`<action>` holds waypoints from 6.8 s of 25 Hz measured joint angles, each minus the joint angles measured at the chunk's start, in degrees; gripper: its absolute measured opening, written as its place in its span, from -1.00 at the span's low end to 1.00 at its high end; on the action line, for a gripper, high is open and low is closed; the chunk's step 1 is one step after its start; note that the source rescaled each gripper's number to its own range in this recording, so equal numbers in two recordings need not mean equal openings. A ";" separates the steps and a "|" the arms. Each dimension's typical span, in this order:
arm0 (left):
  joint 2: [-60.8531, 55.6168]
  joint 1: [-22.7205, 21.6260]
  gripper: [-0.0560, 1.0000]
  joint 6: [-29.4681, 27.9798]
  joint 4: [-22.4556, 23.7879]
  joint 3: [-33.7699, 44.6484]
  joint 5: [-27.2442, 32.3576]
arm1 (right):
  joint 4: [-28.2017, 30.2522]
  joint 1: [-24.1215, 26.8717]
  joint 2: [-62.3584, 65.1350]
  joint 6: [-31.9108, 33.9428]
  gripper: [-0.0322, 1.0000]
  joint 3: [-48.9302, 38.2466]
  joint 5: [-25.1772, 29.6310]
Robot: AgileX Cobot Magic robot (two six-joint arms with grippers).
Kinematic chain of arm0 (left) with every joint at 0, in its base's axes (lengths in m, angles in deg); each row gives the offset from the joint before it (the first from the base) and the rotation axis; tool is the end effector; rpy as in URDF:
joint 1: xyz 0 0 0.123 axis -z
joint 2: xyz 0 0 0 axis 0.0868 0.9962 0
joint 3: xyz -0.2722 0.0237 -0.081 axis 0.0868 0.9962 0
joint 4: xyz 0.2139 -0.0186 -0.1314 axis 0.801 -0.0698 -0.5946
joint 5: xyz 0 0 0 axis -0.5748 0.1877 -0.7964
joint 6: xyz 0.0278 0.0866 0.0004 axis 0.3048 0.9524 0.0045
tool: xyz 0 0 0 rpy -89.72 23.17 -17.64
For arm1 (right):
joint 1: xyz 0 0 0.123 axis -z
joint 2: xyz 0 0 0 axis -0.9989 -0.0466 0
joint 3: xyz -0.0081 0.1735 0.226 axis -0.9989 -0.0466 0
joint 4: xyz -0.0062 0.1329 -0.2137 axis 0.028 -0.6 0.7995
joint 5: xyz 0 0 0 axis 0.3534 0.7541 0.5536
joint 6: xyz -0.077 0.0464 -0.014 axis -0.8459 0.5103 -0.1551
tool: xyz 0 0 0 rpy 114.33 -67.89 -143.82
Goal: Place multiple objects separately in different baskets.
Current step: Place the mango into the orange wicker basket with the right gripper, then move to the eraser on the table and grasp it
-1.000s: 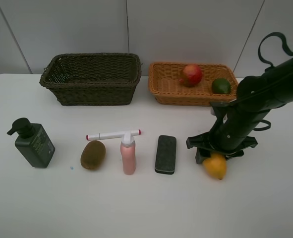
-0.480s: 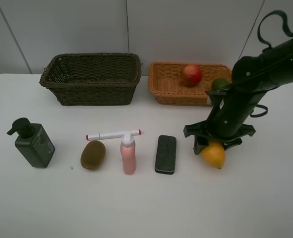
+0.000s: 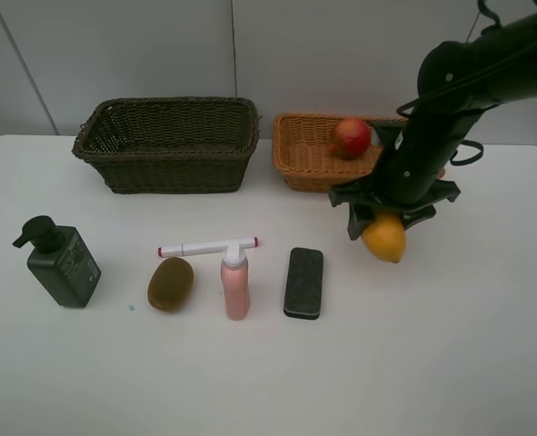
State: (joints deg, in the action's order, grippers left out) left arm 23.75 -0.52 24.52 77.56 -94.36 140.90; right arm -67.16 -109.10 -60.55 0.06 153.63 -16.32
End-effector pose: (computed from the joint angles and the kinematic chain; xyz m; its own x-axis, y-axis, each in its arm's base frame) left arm -0.0070 -0.0058 0.2769 -0.4244 0.1770 -0.8880 0.2026 0.9744 0.0974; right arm 0.3221 0.1286 0.1742 -0.9781 -0.1333 -0.1598 -0.1412 0.9892 0.0392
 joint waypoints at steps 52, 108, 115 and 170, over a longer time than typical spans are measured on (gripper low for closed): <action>0.00 0.00 1.00 0.00 0.00 0.00 0.00 | 7.37 10.70 -18.54 -1.30 -0.72 25.39 -17.47; 0.00 0.00 1.00 0.00 0.00 0.00 0.00 | 17.78 -4.62 -3.71 17.99 1.00 19.86 1.52; 0.00 0.00 1.00 0.00 0.00 0.00 0.00 | 12.97 -9.69 -3.45 21.08 1.00 12.04 0.14; 0.00 0.00 1.00 0.00 0.00 0.00 0.00 | 0.41 -13.95 -12.49 20.93 1.00 1.47 -8.20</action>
State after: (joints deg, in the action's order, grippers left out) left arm 23.75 -0.52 24.52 77.56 -94.36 140.90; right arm -66.75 -123.05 -73.04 20.99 155.09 -24.52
